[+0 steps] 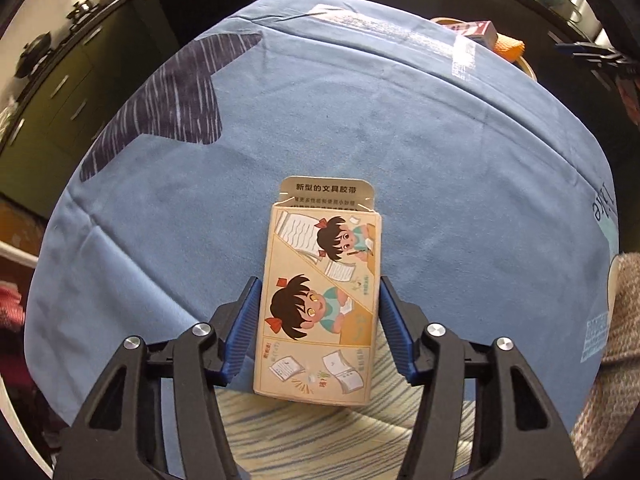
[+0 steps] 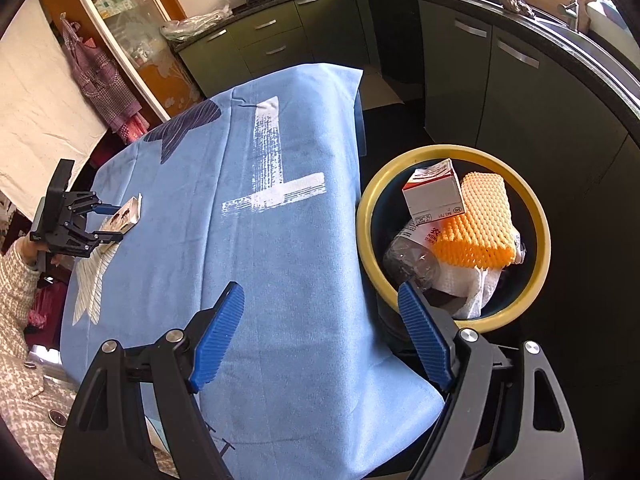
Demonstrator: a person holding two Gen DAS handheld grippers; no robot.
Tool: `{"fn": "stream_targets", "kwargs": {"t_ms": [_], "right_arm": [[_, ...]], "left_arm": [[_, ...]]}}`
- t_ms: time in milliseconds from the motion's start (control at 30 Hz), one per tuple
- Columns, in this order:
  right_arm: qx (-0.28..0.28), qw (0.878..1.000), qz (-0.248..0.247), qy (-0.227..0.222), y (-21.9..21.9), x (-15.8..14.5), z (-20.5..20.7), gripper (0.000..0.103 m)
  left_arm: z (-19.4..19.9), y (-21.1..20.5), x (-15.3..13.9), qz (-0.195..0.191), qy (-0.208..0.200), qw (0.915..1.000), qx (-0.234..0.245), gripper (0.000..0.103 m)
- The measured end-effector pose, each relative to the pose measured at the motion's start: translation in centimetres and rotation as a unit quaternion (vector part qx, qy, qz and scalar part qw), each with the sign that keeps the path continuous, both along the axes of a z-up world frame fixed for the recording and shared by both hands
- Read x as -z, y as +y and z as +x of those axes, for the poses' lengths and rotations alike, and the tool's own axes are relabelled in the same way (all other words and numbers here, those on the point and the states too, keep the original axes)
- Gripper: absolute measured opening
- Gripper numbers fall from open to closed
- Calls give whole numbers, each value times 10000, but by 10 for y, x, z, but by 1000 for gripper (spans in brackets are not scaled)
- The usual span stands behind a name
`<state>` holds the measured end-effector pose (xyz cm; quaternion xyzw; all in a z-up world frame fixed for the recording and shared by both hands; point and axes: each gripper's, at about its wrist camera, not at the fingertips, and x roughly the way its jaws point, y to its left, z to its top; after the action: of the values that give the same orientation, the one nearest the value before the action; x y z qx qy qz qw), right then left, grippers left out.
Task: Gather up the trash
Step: 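Grasp the cartoon-printed paper box on the table with the left gripper, then carry the cartoon box over the bin with the left gripper, then open the left gripper to drop the cartoon box into the bin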
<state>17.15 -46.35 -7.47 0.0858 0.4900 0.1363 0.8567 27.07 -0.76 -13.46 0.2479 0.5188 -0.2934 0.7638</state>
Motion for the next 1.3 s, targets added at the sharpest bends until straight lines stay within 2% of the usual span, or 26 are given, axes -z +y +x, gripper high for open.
{"fn": "stream_targets", "kwargs": {"t_ms": [133,267,433,567,633,733,900,1033,1167,1300], "right_arm": [[-47,9997,187,-179,-10,-3,-19,79],[4,9987,321,-401,-27,-8,-45,79],[336,9962,418,-681,-67,-15,-89,80],[724,9928,528,-799,-106,-14,-127,81],[905,9907,594,-821,-124,-12,-145,81],[1120,9879,703,-815,-145,-5,-165,82],[1304,9849,907,-693,-169,10,-179,82],[1263,9849,1010,-612,-179,19,-180,82],[1190,9851,1100,-583,-183,25,-176,82],[1140,9850,1174,-545,-182,31,-172,82]], "left_arm": [[-22,-13,-27,-281,-296,9985,-355,55],[-41,-48,-59,-452,-352,9977,-360,55],[-56,-134,-97,-810,-373,9957,266,55],[-56,-224,-109,-950,-321,9906,925,56],[-50,-272,-107,-973,-286,9879,1174,55],[-36,-339,-100,-1244,109,9831,1340,55],[-8,-429,-68,-1456,684,9806,1118,56],[13,-467,-34,-1294,833,9856,696,55],[19,-485,-7,-1208,1025,9861,495,55],[19,-496,10,-879,777,9924,380,56]]}}
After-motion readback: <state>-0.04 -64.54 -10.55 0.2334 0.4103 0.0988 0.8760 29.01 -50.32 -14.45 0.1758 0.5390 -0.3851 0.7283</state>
